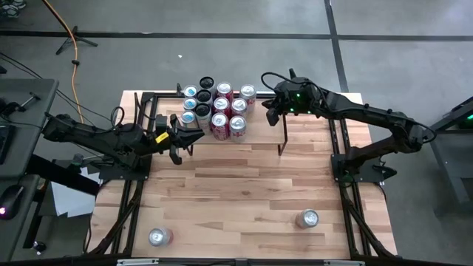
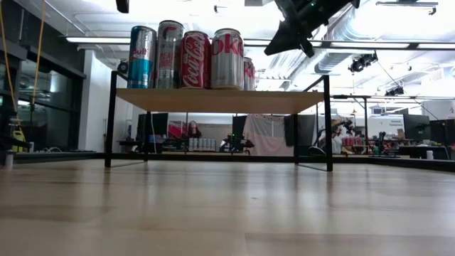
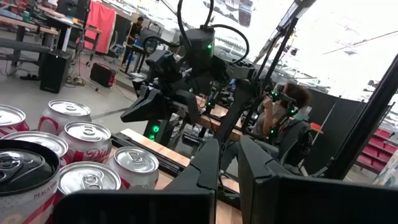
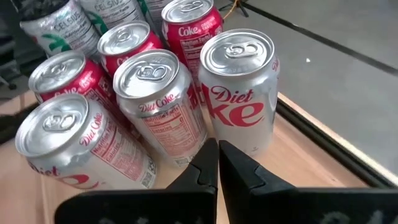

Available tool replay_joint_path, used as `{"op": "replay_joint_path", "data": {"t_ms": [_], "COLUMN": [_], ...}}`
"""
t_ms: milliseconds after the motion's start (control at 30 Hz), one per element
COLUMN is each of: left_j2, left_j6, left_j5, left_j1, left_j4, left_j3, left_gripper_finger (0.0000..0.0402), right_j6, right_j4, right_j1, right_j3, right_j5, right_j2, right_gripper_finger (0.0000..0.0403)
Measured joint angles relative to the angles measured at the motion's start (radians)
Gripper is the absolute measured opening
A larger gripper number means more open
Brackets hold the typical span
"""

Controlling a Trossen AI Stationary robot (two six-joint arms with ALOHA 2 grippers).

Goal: Place canned beverage on shelf
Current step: Put the red-silver soda can aligned with the other red-silver soda cans on the shelf

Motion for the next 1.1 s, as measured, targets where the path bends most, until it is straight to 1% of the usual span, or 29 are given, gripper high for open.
{"op": "replay_joint_path", "data": {"t_ms": [133,333,467,667,733,867,967,1100], "left_j2": [0.000,-0.028,-0.101,-0.241,-0.276,-0.343,-0.373,-0.382], "left_j6": [0.026,0.103,0.153,0.181,0.175,0.165,0.156,0.129], "left_j5": [0.024,0.104,0.106,0.113,0.135,0.164,0.161,0.098], "left_j1": [0.000,0.000,0.022,0.086,0.104,0.126,0.138,0.145], "left_j4": [-0.001,-0.012,-0.068,-0.242,-0.281,-0.285,-0.285,-0.284], "left_j3": [0.000,0.000,0.000,0.000,0.000,-0.031,-0.051,-0.068], "left_gripper_finger": [0.0001,0.0000,0.0000,0.0000,0.0000,0.0000,0.0000,0.0000], "right_j6": [0.059,0.065,0.064,0.067,0.101,0.178,0.225,0.290], "right_j4": [0.000,0.001,0.000,-0.011,-0.044,-0.127,-0.118,-0.086], "right_j1": [0.000,0.000,0.000,-0.005,-0.019,-0.078,-0.138,-0.204], "right_j3": [0.000,0.000,0.000,0.000,0.000,0.000,0.000,0.000], "right_j5": [0.000,0.000,0.000,0.009,0.027,0.045,-0.015,-0.141], "right_j2": [0.000,0.000,0.000,0.000,0.000,0.001,0.011,0.044], "right_gripper_finger": [0.0000,0.0000,0.0000,0.0000,0.0000,0.0000,0.0000,0.0000]}}
